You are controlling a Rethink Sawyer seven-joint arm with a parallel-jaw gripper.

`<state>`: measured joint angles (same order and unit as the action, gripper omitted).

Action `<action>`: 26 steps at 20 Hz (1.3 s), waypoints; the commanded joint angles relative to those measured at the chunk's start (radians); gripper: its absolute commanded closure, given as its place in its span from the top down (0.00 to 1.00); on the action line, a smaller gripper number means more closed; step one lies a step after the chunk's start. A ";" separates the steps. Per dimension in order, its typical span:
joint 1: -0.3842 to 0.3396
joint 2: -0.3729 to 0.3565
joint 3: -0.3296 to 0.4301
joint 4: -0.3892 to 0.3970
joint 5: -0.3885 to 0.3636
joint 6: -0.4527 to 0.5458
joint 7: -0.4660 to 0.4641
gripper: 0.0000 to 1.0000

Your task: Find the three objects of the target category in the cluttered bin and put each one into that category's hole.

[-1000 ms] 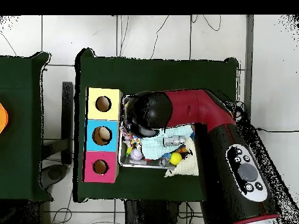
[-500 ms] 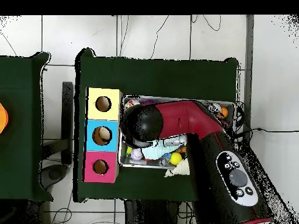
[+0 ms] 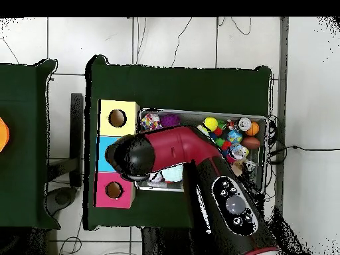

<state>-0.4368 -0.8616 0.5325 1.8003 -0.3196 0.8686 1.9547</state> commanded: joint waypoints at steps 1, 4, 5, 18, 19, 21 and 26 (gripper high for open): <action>0.033 -0.071 -0.038 0.117 0.078 -0.033 0.152 0.00; 0.044 -0.090 -0.043 0.128 0.103 -0.025 0.144 0.00; 0.045 -0.090 -0.046 0.129 0.106 -0.025 0.138 0.00; 0.102 0.049 -0.134 0.114 0.020 -0.150 0.150 0.00; 0.107 0.054 -0.143 0.110 0.018 -0.153 0.149 0.00; 0.122 0.068 -0.163 0.099 0.011 -0.160 0.143 0.00; 0.178 0.136 -0.206 0.065 0.005 -0.204 0.157 0.00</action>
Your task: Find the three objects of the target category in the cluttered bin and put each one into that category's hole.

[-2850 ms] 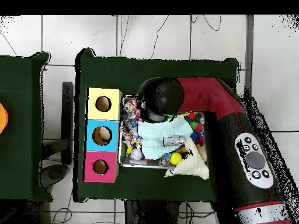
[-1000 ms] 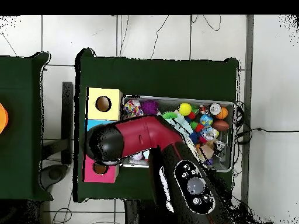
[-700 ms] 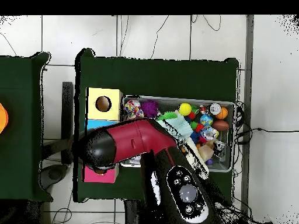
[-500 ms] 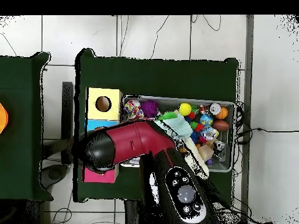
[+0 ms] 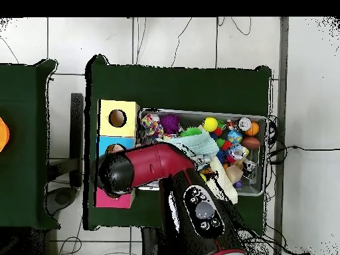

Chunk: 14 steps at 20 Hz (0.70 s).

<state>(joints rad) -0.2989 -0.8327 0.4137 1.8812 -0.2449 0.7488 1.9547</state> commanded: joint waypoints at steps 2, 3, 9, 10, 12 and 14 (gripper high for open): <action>0.076 0.127 -0.113 -0.033 -0.070 -0.097 0.182 0.00; 0.087 0.130 -0.121 -0.035 -0.066 -0.100 0.183 0.00; 0.145 0.079 -0.146 -0.033 0.001 -0.040 0.180 0.00; 0.155 0.069 -0.146 -0.030 0.013 -0.030 0.181 0.00; 0.173 0.058 -0.153 -0.028 0.027 -0.021 0.189 0.00; 0.189 0.063 -0.163 -0.031 0.032 -0.029 0.197 0.00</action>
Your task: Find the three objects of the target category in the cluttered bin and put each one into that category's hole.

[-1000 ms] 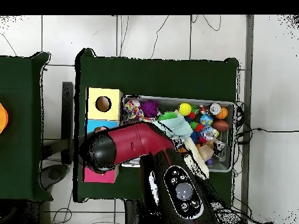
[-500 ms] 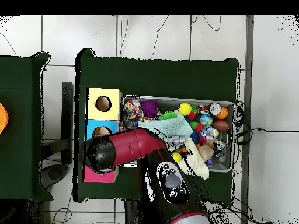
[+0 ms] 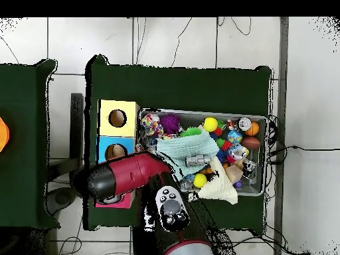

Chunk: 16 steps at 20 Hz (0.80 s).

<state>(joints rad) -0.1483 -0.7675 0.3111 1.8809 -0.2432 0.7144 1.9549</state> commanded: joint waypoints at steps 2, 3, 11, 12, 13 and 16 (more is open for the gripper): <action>0.049 -0.002 -0.068 -0.028 0.035 -0.003 0.196 0.00; 0.051 -0.002 -0.072 -0.029 0.037 -0.003 0.190 0.00; 0.019 0.084 -0.096 -0.086 -0.004 -0.041 0.120 0.00; 0.015 0.104 -0.102 -0.098 -0.015 -0.051 0.113 0.00; 0.011 0.114 -0.103 -0.104 -0.018 -0.056 0.107 0.00; 0.008 0.151 -0.115 -0.131 -0.034 -0.073 0.095 0.00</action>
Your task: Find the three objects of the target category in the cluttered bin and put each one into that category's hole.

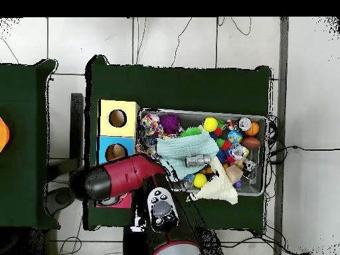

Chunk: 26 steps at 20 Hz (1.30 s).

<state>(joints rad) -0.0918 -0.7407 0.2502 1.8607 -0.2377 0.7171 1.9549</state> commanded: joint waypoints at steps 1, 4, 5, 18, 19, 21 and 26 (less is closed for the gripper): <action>-0.049 0.132 -0.055 -0.115 -0.041 -0.082 0.093 0.00; -0.048 0.167 -0.059 -0.140 -0.055 -0.097 0.090 0.00; -0.047 0.172 -0.059 -0.143 -0.056 -0.099 0.091 0.00; -0.006 0.149 -0.047 -0.087 -0.016 -0.108 0.144 0.00; -0.002 0.155 -0.050 -0.089 -0.018 -0.113 0.146 0.00; 0.007 0.167 -0.056 -0.088 -0.021 -0.130 0.153 0.00; 0.017 0.155 -0.060 -0.062 -0.013 -0.142 0.157 0.00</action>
<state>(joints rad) -0.0694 -0.7221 0.2283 1.8242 -0.2202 0.7692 1.9549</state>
